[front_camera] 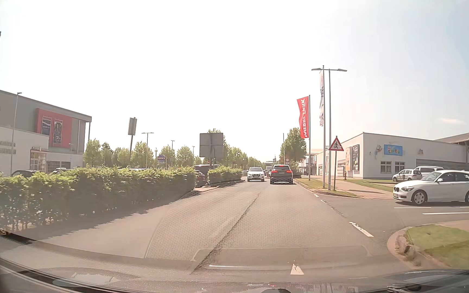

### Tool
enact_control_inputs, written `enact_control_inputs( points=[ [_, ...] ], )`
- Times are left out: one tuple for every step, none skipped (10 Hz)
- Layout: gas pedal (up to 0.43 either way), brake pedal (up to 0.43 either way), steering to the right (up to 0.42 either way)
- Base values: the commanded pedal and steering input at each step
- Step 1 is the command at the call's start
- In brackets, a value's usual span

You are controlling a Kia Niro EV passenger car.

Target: Follow the waypoints while adhering to traffic rules and regulations

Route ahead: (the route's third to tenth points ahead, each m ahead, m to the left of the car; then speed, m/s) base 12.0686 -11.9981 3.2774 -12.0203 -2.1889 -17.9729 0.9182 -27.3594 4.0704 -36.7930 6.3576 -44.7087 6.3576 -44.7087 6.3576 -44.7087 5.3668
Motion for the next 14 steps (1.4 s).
enact_control_inputs(
  points=[
    [0.0,0.177,0.04],
    [0.0,0.183,0.048],
    [0.0,0.189,0.056],
    [0.0,0.195,0.066],
    [0.0,0.195,0.081],
    [0.0,0.189,0.111],
    [0.0,0.189,0.141],
    [0.0,0.177,0.196],
    [0.0,0.159,0.248],
    [0.0,0.128,0.31],
    [0.0,0.11,0.363],
    [0.0,0.073,0.422],
    [0.0,0.037,0.459],
    [0.0,0.0,0.506]
  ],
)
